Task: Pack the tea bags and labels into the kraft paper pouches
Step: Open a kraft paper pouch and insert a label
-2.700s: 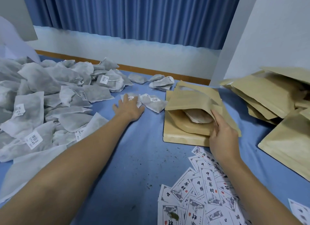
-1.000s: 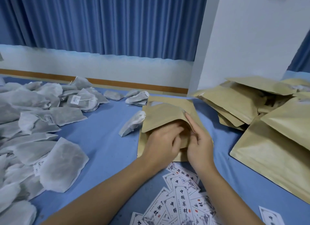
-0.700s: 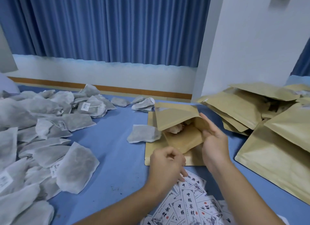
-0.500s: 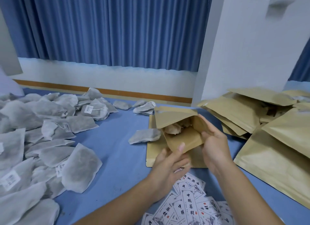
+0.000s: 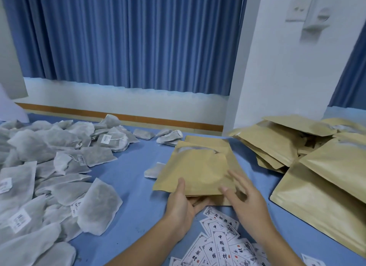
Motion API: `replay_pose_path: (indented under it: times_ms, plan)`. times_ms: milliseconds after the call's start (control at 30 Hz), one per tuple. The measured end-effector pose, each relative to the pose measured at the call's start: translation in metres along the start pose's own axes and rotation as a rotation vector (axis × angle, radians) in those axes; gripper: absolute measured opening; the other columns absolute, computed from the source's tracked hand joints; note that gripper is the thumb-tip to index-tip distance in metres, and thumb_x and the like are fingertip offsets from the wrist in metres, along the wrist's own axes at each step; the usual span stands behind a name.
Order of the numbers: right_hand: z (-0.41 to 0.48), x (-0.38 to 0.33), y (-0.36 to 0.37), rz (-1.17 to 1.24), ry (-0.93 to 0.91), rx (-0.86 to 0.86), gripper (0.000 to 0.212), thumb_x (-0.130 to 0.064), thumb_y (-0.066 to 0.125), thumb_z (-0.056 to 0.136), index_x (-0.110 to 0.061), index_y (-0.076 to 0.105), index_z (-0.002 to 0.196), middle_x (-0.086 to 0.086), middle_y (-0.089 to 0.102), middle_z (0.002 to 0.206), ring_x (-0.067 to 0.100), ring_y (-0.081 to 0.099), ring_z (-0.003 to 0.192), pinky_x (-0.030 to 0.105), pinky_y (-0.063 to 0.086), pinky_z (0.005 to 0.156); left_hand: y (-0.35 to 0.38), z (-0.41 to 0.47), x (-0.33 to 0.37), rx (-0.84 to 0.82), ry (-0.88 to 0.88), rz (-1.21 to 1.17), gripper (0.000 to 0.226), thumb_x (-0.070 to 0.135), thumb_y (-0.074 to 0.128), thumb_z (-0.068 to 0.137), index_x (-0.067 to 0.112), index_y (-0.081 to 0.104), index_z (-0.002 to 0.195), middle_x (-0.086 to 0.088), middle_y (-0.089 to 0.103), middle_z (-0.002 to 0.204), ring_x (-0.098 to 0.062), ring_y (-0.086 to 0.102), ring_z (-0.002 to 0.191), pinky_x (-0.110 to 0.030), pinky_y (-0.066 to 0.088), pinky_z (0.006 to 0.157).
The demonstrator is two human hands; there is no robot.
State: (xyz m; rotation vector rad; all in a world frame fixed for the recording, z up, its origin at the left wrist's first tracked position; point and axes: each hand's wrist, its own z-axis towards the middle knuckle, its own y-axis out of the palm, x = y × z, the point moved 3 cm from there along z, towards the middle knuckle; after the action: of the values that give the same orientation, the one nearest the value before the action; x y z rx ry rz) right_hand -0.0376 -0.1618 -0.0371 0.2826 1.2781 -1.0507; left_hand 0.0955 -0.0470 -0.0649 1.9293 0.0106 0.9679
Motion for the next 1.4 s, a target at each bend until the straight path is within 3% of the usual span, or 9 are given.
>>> replay_pose_path:
  times_ms: [67,200,600,833,933,1033,1133,1233,1400]
  plan:
    - [-0.008,0.003,-0.005,0.046,0.127,0.201,0.041,-0.050,0.074,0.084,-0.031,0.064,0.120,-0.017,0.065,0.121,0.003,0.063,0.114,0.027,0.050,0.090,0.002,-0.003,-0.003,0.009,0.036,0.048,0.038,0.044,0.044,0.104,0.018,0.054,0.129,-0.011,0.075,0.111,-0.028,0.074,0.097,-0.039,0.062,0.075]
    - [-0.014,0.013,0.005,0.419,0.322,0.055,0.026,-0.029,0.068,0.093,-0.004,0.072,0.090,0.005,0.075,0.087,0.015,0.072,0.075,0.024,0.049,0.051,-0.001,-0.005,-0.010,0.032,0.094,0.145,0.039,0.043,0.051,0.101,0.014,0.058,0.126,-0.011,0.075,0.109,-0.027,0.075,0.092,-0.035,0.060,0.070]
    - [-0.020,0.019,0.008,0.767,0.337,0.072,0.022,-0.017,0.066,0.086,-0.001,0.071,0.101,0.009,0.072,0.085,0.012,0.065,0.066,0.022,0.047,0.048,0.001,-0.015,-0.021,-0.042,0.054,0.193,0.042,0.017,0.082,0.074,-0.001,0.068,0.109,-0.015,0.072,0.092,-0.022,0.061,0.072,-0.027,0.048,0.058]
    - [-0.026,0.011,0.021,0.718,0.299,0.003,0.014,-0.018,0.070,0.087,-0.005,0.075,0.086,0.022,0.071,0.081,0.024,0.069,0.070,0.025,0.046,0.047,0.006,-0.022,-0.026,-0.094,0.164,0.342,0.031,0.008,0.072,0.088,-0.003,0.065,0.116,-0.015,0.071,0.086,-0.022,0.063,0.074,-0.028,0.045,0.060]
    - [-0.027,0.010,0.021,0.688,0.268,0.001,0.015,-0.019,0.068,0.090,-0.014,0.077,0.079,0.017,0.074,0.081,0.021,0.070,0.069,0.025,0.047,0.049,0.007,-0.024,-0.026,-0.104,0.155,0.363,0.030,0.009,0.070,0.090,-0.003,0.065,0.117,-0.028,0.071,0.104,-0.028,0.062,0.084,-0.028,0.046,0.063]
    - [-0.027,0.007,0.021,0.685,0.256,-0.018,0.024,-0.020,0.070,0.086,-0.023,0.073,0.063,0.004,0.070,0.073,0.019,0.068,0.070,0.023,0.046,0.051,0.007,-0.026,-0.026,-0.097,0.167,0.340,0.032,0.014,0.069,0.092,-0.003,0.064,0.118,-0.027,0.071,0.099,-0.028,0.062,0.082,-0.028,0.049,0.062]
    - [-0.029,0.007,0.023,0.692,0.277,-0.007,0.012,-0.025,0.073,0.082,-0.014,0.076,0.077,0.012,0.070,0.079,0.020,0.064,0.073,0.026,0.046,0.056,0.005,-0.026,-0.026,-0.100,0.173,0.332,0.034,0.014,0.070,0.091,-0.003,0.063,0.119,-0.020,0.072,0.098,-0.026,0.061,0.082,-0.029,0.050,0.066]
    - [-0.031,0.015,0.026,0.736,0.337,0.048,0.038,-0.023,0.074,0.087,0.011,0.060,0.098,0.020,0.064,0.080,0.022,0.058,0.068,0.030,0.046,0.060,0.005,-0.026,-0.028,-0.097,0.164,0.350,0.033,0.012,0.071,0.090,-0.004,0.064,0.118,-0.027,0.071,0.106,-0.029,0.063,0.085,-0.030,0.051,0.069]
    - [-0.031,0.014,0.025,0.686,0.333,0.062,0.024,-0.018,0.070,0.090,0.005,0.069,0.093,0.015,0.060,0.066,0.017,0.053,0.057,0.027,0.051,0.058,0.005,-0.024,-0.030,-0.070,0.159,0.355,0.034,0.009,0.073,0.089,-0.006,0.064,0.117,-0.020,0.070,0.088,-0.025,0.061,0.073,-0.028,0.048,0.062]
